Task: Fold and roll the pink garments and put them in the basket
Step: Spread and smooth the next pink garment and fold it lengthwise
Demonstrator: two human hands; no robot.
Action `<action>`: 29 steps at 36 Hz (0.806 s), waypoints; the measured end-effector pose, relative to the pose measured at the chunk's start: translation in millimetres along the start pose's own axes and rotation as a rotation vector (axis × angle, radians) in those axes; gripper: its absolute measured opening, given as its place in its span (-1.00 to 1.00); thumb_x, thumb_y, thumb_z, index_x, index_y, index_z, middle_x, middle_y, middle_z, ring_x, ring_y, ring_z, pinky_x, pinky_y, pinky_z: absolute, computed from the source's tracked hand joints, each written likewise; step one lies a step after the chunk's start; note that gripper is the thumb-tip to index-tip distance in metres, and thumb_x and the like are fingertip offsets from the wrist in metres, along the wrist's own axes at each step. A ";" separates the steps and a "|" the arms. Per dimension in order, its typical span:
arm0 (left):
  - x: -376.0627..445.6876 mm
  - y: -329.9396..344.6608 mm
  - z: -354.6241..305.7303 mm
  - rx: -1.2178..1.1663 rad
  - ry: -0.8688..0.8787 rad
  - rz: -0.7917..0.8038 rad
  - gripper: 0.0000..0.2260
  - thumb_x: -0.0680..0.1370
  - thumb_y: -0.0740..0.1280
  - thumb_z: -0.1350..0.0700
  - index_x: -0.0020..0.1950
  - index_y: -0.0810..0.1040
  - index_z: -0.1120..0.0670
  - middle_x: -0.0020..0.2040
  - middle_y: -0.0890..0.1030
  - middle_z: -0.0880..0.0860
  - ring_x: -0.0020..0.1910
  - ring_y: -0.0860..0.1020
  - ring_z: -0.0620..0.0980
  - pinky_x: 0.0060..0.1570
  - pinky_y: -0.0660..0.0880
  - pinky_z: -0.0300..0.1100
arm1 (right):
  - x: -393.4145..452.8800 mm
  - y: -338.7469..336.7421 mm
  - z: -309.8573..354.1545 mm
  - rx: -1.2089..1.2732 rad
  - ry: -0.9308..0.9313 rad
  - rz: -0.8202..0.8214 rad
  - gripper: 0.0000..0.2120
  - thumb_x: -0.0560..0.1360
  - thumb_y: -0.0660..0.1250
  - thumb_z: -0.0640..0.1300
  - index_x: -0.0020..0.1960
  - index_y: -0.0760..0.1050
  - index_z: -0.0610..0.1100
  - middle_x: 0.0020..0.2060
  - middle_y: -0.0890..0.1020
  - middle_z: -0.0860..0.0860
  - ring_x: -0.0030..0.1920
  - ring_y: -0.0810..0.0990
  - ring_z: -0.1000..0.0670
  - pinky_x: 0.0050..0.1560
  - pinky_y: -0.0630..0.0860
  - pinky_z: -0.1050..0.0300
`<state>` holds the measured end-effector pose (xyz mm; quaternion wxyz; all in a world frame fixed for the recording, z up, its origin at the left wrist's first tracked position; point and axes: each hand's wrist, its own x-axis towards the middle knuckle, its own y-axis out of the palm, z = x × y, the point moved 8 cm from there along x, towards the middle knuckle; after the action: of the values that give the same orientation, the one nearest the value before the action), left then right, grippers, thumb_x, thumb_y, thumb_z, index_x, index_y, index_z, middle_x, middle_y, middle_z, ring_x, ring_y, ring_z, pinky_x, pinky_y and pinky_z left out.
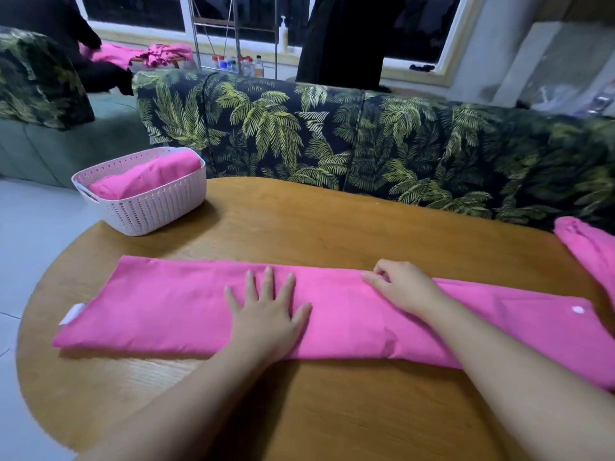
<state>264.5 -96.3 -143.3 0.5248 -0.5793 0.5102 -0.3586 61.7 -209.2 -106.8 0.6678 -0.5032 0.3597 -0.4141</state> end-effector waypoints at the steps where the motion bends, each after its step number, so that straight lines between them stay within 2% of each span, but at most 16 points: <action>1: 1.6 2.0 1.9 0.020 0.009 -0.014 -0.23 0.36 -0.32 -0.41 0.56 -0.07 -0.20 0.59 -0.12 0.02 0.55 -0.19 0.15 0.37 -0.19 0.38 | -2.3 0.1 -8.8 -0.019 0.003 -0.004 -0.69 0.58 0.17 0.19 -0.07 0.47 -0.04 -0.16 0.57 0.04 -0.11 0.53 -0.03 -0.12 0.47 0.05; 3: 4.5 3.3 7.7 0.059 0.020 -0.030 -0.17 0.28 -0.38 -0.42 0.54 -0.09 -0.25 0.59 -0.11 -0.01 0.55 -0.18 0.15 0.35 -0.16 0.41 | -6.7 0.7 -25.7 -0.056 0.003 -0.016 -0.70 0.58 0.18 0.19 -0.13 0.42 -0.02 -0.17 0.55 0.04 -0.13 0.51 -0.03 -0.16 0.42 0.05; 8: 9.6 4.4 11.9 0.119 0.053 -0.037 -0.20 0.27 -0.38 -0.47 0.52 -0.15 -0.31 0.59 -0.13 -0.03 0.55 -0.17 0.16 0.36 -0.12 0.42 | -7.3 -2.8 -46.2 -0.071 -0.015 -0.083 -0.69 0.57 0.18 0.19 -0.18 0.38 -0.03 -0.25 0.51 0.09 -0.15 0.50 -0.01 -0.23 0.32 0.06; 12: 11.1 5.1 14.0 0.136 0.061 -0.036 -0.21 0.27 -0.37 -0.48 0.50 -0.18 -0.33 0.59 -0.15 -0.04 0.55 -0.17 0.15 0.37 -0.11 0.41 | -0.1 -5.6 -51.8 -0.049 -0.011 -0.104 -0.62 0.52 0.22 0.26 -0.19 0.45 -0.06 -0.31 0.50 0.10 -0.20 0.50 0.01 -0.21 0.40 0.07; 17: 10.0 4.2 13.8 0.138 0.043 -0.011 -0.19 0.25 -0.38 -0.47 0.51 -0.18 -0.32 0.58 -0.17 -0.05 0.55 -0.19 0.15 0.37 -0.11 0.39 | -4.0 -11.7 -64.0 -0.066 0.010 -0.114 -0.58 0.51 0.21 0.29 -0.15 0.48 -0.08 -0.27 0.56 0.06 -0.19 0.53 -0.01 -0.18 0.44 0.05; 20: 8.5 2.0 7.7 0.120 -0.013 0.027 -0.32 0.43 -0.22 -0.40 0.55 -0.12 -0.25 0.59 -0.17 -0.02 0.55 -0.19 0.17 0.37 -0.13 0.39 | -13.3 -18.2 -77.7 -0.124 0.012 -0.090 -0.59 0.55 0.16 0.27 -0.17 0.44 -0.07 -0.29 0.53 0.05 -0.19 0.52 -0.03 -0.27 0.36 0.07; 23: 10.9 -2.1 -18.4 0.072 -0.016 0.006 -0.43 0.59 0.02 -0.16 0.57 0.01 -0.05 0.59 -0.09 0.05 0.55 -0.18 0.13 0.39 -0.13 0.36 | -28.5 -27.9 -96.3 -0.198 0.038 -0.060 -0.58 0.58 0.11 0.25 -0.19 0.40 -0.08 -0.33 0.48 0.06 -0.23 0.50 -0.04 -0.33 0.28 0.08; 25: 14.0 -2.1 -45.4 0.048 0.070 -0.022 -0.47 0.59 0.06 -0.08 0.55 0.07 -0.02 0.58 -0.01 0.03 0.56 -0.12 0.08 0.40 -0.12 0.33 | -37.2 -32.3 -109.8 -0.178 0.073 -0.058 -0.59 0.59 0.10 0.22 -0.22 0.38 -0.08 -0.32 0.49 0.04 -0.22 0.50 -0.05 -0.30 0.31 0.07; 29: 23.7 7.3 -104.7 -0.084 0.285 -0.018 -0.57 0.62 0.09 -0.02 0.50 0.19 -0.04 0.54 0.16 0.02 0.53 0.06 0.00 0.42 -0.03 0.25 | -57.9 -39.7 -146.5 0.059 0.169 -0.116 -0.64 0.59 0.14 0.17 -0.24 0.43 -0.05 -0.28 0.58 0.02 -0.18 0.52 -0.05 -0.19 0.40 0.04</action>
<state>168.7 -144.0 -133.2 0.4194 -0.5484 0.5888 -0.4202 -100.5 -217.0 -99.0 0.6246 -0.4665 0.3727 -0.5034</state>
